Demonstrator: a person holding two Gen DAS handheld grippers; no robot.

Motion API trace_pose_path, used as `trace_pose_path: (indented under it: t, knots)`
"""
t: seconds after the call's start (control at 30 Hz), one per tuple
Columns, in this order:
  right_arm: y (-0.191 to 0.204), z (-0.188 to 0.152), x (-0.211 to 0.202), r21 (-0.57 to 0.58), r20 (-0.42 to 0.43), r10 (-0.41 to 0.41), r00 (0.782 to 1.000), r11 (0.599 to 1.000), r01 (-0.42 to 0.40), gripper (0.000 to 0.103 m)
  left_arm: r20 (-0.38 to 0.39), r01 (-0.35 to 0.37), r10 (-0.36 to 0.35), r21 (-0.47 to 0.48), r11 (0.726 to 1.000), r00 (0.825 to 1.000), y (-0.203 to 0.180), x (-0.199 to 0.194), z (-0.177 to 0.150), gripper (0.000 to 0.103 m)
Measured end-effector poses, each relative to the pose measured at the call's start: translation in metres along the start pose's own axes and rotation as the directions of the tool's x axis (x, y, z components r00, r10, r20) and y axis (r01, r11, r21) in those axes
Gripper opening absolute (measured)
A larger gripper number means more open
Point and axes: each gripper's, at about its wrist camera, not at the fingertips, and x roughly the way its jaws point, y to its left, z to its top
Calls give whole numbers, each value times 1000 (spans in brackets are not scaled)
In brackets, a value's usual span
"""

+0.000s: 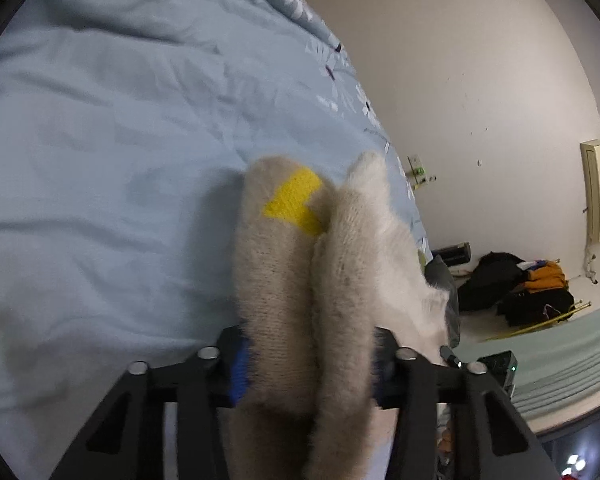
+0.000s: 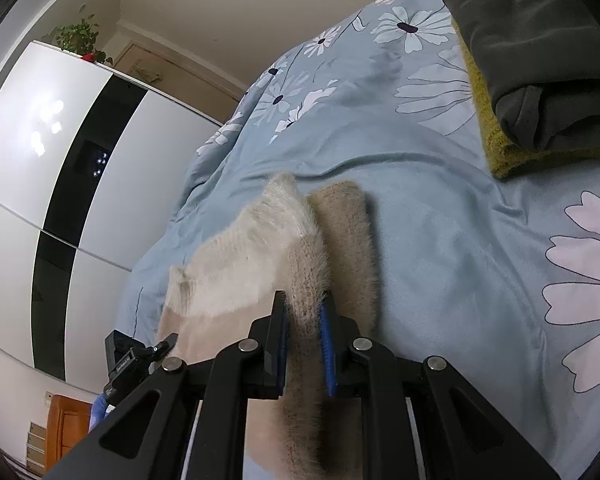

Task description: Fold clothes

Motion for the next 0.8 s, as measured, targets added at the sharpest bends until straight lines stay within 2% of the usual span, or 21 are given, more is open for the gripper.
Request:
trace_pose_path:
  t: [0.13,0.2,0.27,0.33,0.4,0.47,0.53,0.6,0.67,0.8]
  knots:
    - [4,-1,-3,-16,-3,-8,1000,1000,8,18,104,56,-51,-42,998,993,-1,-23,3,31]
    - [7,-2,-6,-45,-4,-15,1000,999,14,25,159,70,-60,-58,996,985,3,-38,6,31]
    - [9,-5,-8,-74,-14,-22,1000,997,21,33,176,66,-52,-76,995,983,14,-48,10,31]
    - [8,-7,-6,-90,-30,-20,999,996,18,41,174,50,-30,-114,992,984,24,-47,5,30]
    - [8,-11,0,-93,-63,-5,998,996,-1,43,171,46,-20,-144,989,985,29,-40,6,30]
    - [11,-14,9,-97,-95,14,995,995,-23,50,167,45,-17,-168,985,986,36,-34,4,31]
    - [17,-16,19,-116,-133,31,991,992,-46,61,163,44,-13,-190,981,986,42,-28,3,31]
    - [21,-17,26,-129,-167,33,985,990,-55,65,160,40,-10,-189,981,987,40,-25,3,31]
    - [19,-16,33,-117,-188,27,982,992,-49,76,158,27,1,-173,985,987,37,-22,5,32]
    - [13,-7,44,-93,-186,-24,982,996,7,78,151,3,21,-153,988,988,38,-20,8,34]
